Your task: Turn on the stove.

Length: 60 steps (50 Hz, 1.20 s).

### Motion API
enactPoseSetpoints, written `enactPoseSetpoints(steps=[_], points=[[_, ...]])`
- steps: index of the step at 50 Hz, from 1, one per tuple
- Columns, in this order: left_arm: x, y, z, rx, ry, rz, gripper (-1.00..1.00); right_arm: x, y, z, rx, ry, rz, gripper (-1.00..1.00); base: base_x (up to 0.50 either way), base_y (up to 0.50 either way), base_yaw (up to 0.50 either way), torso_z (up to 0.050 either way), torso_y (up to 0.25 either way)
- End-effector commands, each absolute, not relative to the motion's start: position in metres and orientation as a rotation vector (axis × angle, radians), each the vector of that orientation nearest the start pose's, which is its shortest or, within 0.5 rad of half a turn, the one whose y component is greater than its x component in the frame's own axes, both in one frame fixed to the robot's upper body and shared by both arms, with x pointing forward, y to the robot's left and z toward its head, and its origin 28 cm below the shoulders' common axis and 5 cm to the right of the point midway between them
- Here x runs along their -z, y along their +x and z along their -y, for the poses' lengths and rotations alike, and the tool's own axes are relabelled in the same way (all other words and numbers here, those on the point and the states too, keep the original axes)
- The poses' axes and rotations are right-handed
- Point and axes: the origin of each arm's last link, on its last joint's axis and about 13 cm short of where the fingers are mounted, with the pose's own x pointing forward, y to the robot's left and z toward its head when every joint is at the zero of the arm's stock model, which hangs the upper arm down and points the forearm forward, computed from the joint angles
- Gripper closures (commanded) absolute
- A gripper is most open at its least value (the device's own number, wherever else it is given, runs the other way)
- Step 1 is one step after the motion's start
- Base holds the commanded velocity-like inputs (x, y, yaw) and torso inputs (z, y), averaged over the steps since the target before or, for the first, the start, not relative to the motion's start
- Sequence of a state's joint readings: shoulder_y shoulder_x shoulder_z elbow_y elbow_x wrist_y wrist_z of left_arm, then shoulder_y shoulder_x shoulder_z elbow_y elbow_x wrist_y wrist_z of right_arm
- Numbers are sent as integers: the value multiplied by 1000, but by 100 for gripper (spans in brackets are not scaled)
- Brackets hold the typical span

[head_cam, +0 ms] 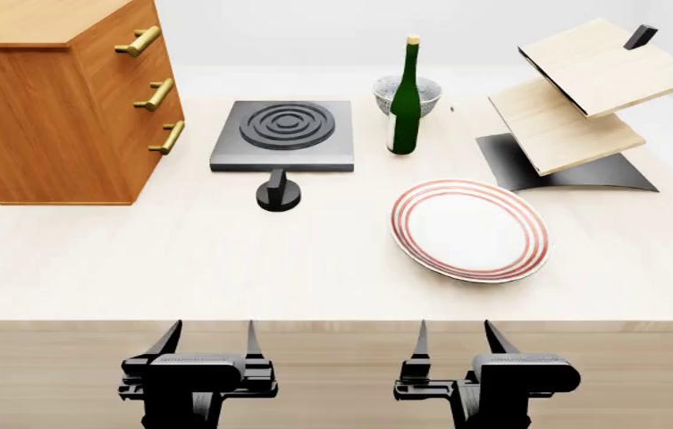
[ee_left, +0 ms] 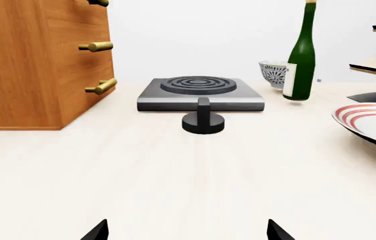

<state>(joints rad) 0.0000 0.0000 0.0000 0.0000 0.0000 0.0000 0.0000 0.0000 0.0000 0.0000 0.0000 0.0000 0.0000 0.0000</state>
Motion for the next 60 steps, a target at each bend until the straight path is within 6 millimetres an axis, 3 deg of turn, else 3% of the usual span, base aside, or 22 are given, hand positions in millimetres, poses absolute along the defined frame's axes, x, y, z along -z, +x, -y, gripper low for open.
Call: enactPoseSetpoints(steps=[1,6,13,16,22,25,32,60], points=[[-12,211,-205,0,0,0,-100,-12,211,96,0,0,0,-100,0,0,0,0,0],[-10,209,-205,-9,10,-7,-100,-11,210,96,22,-49,-29,-100,0,0,0,0,0],[-17,213,-208,-43,22,-35,-100,-15,211,99,42,15,-42,-100,0,0,0,0,0],[-43,216,-209,-26,7,-23,-100,-37,212,101,49,15,-28,-100,0,0,0,0,0],[-114,209,-211,38,-34,12,-100,-101,210,106,67,-13,3,-100,0,0,0,0,0],[-138,204,-212,49,-72,-8,-100,-122,205,108,63,-12,7,-100,0,0,0,0,0],[-169,196,-213,70,-80,38,-100,-150,196,108,30,1,41,-100,0,0,0,0,0],[-163,200,-219,34,-80,29,-100,-159,194,108,18,55,83,-100,79,0,0,0,0]])
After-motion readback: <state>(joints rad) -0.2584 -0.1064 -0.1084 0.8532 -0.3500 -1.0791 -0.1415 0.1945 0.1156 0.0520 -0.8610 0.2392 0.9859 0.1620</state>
